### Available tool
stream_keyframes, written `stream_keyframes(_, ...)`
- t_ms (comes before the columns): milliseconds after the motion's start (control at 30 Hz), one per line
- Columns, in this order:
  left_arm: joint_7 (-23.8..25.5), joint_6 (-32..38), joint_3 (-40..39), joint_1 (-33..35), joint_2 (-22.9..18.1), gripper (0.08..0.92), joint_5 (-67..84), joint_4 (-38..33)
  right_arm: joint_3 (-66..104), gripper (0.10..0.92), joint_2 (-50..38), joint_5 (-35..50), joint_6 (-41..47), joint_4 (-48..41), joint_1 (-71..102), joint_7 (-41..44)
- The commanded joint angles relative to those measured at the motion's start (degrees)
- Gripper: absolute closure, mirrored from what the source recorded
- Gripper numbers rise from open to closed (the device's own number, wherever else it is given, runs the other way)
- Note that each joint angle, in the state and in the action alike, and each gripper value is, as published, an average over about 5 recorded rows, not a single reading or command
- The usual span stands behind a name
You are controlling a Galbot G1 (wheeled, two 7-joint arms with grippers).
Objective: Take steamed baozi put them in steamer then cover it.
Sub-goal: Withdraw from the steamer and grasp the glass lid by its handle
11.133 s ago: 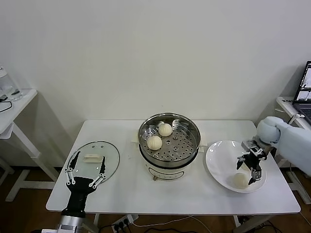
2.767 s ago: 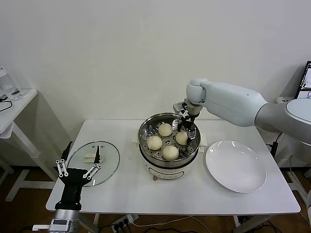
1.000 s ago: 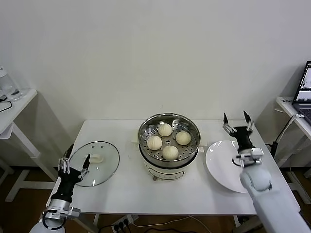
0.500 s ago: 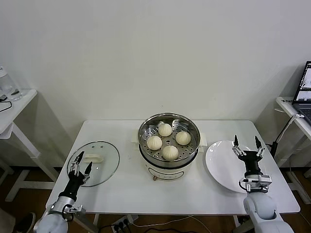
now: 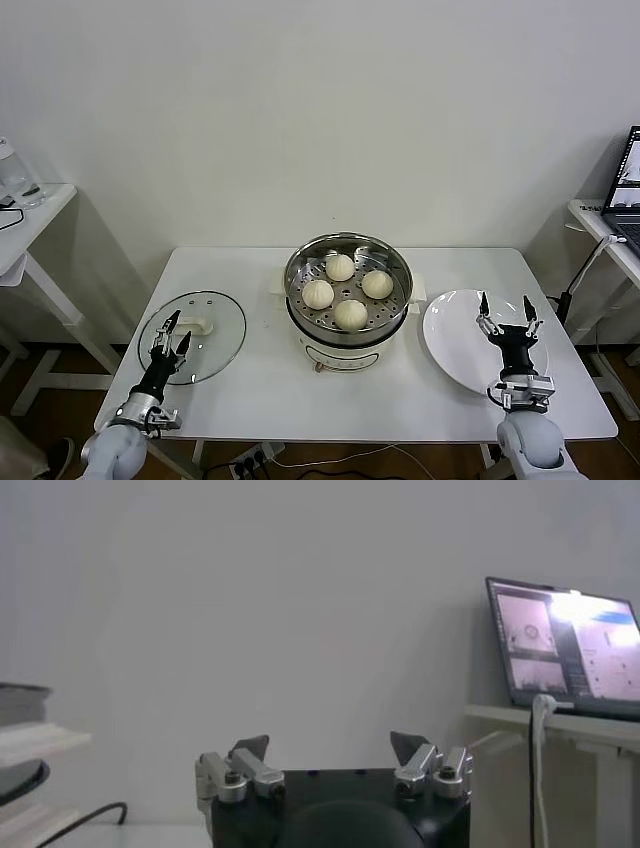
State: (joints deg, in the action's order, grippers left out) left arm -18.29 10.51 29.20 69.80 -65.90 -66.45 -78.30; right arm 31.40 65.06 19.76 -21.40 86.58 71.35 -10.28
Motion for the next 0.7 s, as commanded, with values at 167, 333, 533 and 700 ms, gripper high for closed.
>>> stream_keyframes(167,-2.0,-0.6,-1.2,-4.8,-0.6,0.177,-2.5,6.9,0.6,0.203,0.7,-1.1,-0.3,-0.1,1.0,0.2)
stream_keyframes(333,-2.5,-1.2,-1.4,-5.5,-1.2,0.177,-2.5,7.5,0.7,0.203,1.1,-1.5,-0.5,-0.2,1.3,0.3)
stream_keyframes(533,-2.8,-1.9,-1.6,-6.3,-1.5,0.177,-2.4,7.4,0.7,0.203,1.7,-2.1,-0.8,-0.4,1.5,0.5)
stream_keyframes(700,-2.7,-2.5,-2.2,-7.1,-1.8,0.177,-2.4,8.1,0.7,0.203,1.9,-2.6,-0.9,-0.5,1.5,0.5)
